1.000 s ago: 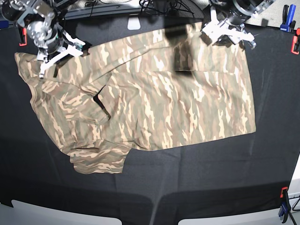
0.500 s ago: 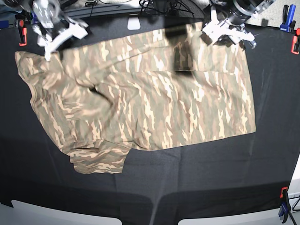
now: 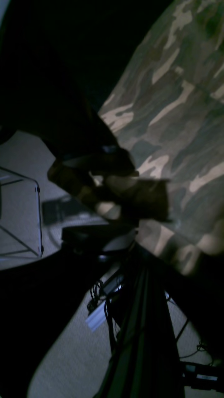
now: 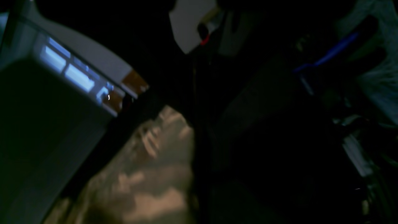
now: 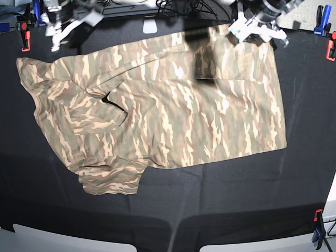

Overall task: Layout the t-shirt on the table in an organized manner, then fold the t-shirt properly
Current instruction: 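Grasp the collar edge with both grippers, then lift the collar edge with both grippers and pull it away from the hem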

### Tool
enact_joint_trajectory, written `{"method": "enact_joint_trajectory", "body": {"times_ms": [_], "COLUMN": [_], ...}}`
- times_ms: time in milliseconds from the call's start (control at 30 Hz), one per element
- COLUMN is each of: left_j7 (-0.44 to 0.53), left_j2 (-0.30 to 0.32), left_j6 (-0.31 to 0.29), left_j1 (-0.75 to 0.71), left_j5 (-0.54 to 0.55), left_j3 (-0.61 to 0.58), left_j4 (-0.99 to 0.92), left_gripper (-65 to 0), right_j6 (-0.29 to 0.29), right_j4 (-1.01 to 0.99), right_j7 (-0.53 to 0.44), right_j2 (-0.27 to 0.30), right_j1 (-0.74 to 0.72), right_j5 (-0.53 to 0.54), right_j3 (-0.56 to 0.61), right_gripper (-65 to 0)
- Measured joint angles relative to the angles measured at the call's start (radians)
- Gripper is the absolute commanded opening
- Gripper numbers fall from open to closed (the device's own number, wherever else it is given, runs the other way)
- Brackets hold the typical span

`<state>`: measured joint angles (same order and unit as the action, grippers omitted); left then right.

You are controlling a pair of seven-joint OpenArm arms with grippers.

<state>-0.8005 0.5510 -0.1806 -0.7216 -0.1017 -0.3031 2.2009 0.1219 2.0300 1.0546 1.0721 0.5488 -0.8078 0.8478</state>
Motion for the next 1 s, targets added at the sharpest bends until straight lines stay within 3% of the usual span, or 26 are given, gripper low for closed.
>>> {"method": "enact_joint_trajectory", "body": {"times_ms": [33,133,200,367,933,1000], "left_j7": [0.000,0.000,0.000,0.000,0.007,0.007], "left_j2": [0.000,0.000,0.000,0.000,-0.041,-0.041], "left_j6": [0.014,0.016,0.016,0.016,0.016,0.016], "left_j1": [0.000,0.001,0.001,0.001,0.001,0.002], "left_j5": [0.000,0.000,0.000,0.000,-0.001,0.000], "left_j3": [0.000,0.000,0.000,0.000,0.000,0.000], "left_j4": [0.000,0.000,0.000,0.000,0.000,0.000], "left_gripper": [-40.5,-40.5,-40.5,-40.5,-40.5,-40.5], "right_j6": [0.010,0.005,-0.001,-0.002,0.003,0.003], "right_j4": [0.000,-0.004,-0.022,-0.100,-0.218,-0.218], "right_j7": [0.002,-0.067,-0.127,-0.224,-0.275,-0.282], "right_j2": [0.000,0.000,-0.001,-0.019,-0.088,-0.098], "right_j1": [0.000,-0.006,-0.004,-0.003,-0.117,-0.120], "right_j5": [0.011,0.128,0.138,0.148,0.123,0.123], "right_j3": [-0.021,-0.074,-0.085,-0.097,-0.096,-0.096], "right_gripper": [-65.0,-42.3,-35.1,-34.9,-35.2,-38.6]}}
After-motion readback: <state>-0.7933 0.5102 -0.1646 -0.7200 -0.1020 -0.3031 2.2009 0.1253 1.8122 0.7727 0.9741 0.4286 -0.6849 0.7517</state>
